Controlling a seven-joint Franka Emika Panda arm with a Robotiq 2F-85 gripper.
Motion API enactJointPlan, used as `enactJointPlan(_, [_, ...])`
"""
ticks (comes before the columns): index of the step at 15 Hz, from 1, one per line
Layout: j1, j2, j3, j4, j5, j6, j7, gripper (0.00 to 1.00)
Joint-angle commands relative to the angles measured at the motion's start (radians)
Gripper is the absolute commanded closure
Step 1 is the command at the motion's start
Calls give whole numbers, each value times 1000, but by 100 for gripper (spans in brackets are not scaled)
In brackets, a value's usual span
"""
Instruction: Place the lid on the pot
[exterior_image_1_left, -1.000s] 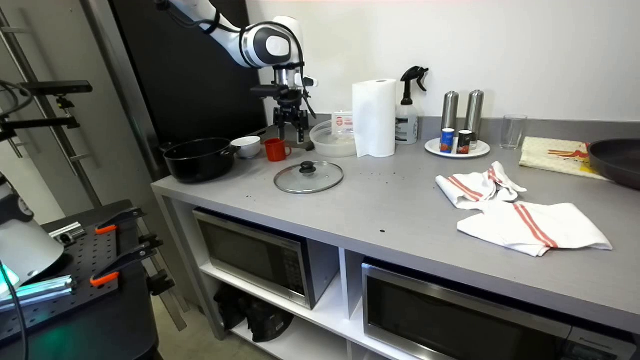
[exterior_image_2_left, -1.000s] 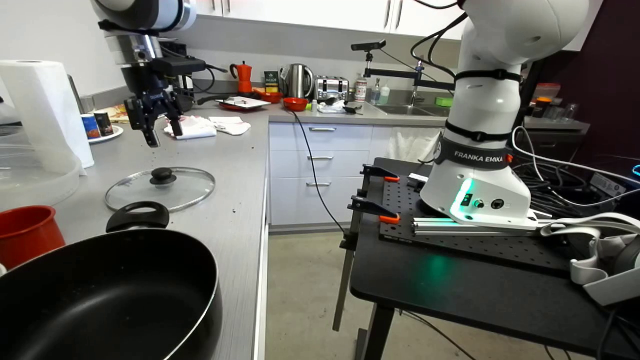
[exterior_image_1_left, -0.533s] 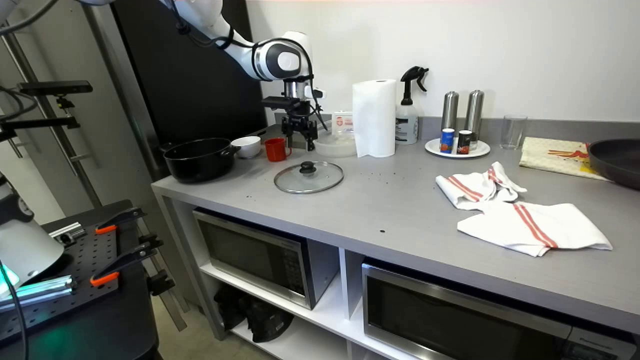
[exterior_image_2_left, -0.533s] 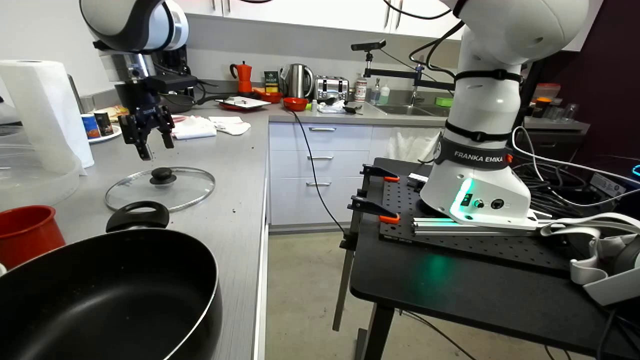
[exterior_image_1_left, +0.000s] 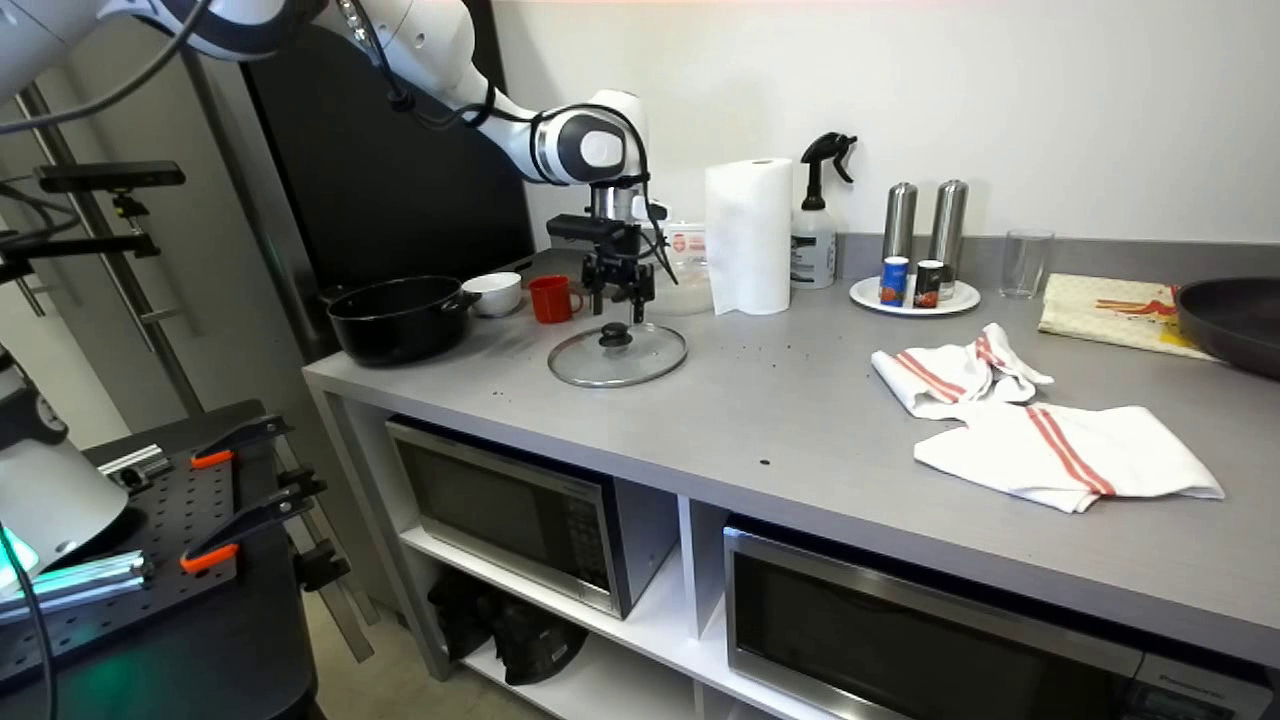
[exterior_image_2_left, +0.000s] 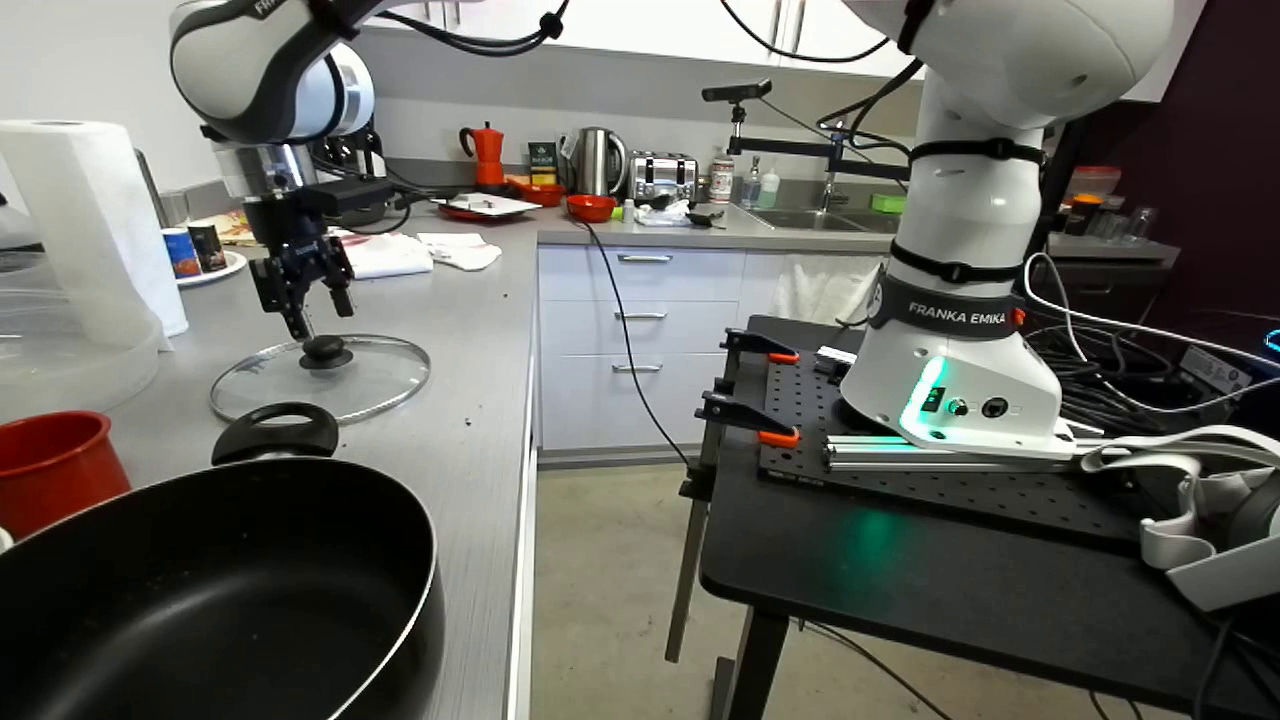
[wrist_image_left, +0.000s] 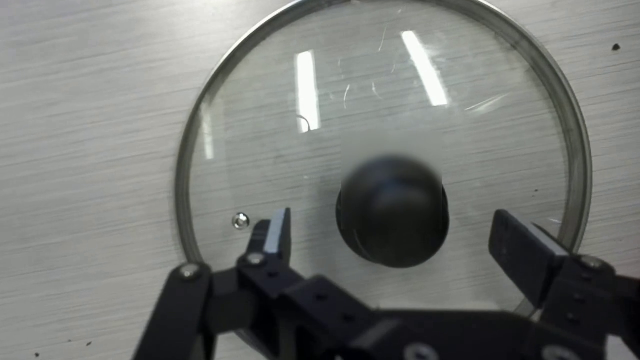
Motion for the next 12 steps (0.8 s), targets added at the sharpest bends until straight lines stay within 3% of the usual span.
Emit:
enactJointPlan(1, [4,81,1,129,19,-67,-37,0])
enactJointPlan(7, [10,142,4,216,21,-115,-44,0])
enactJointPlan(8, [10,150,5,227,21,-121,-45,20])
enactJointPlan(12, [10,172,6,257,24,-135,-46,47])
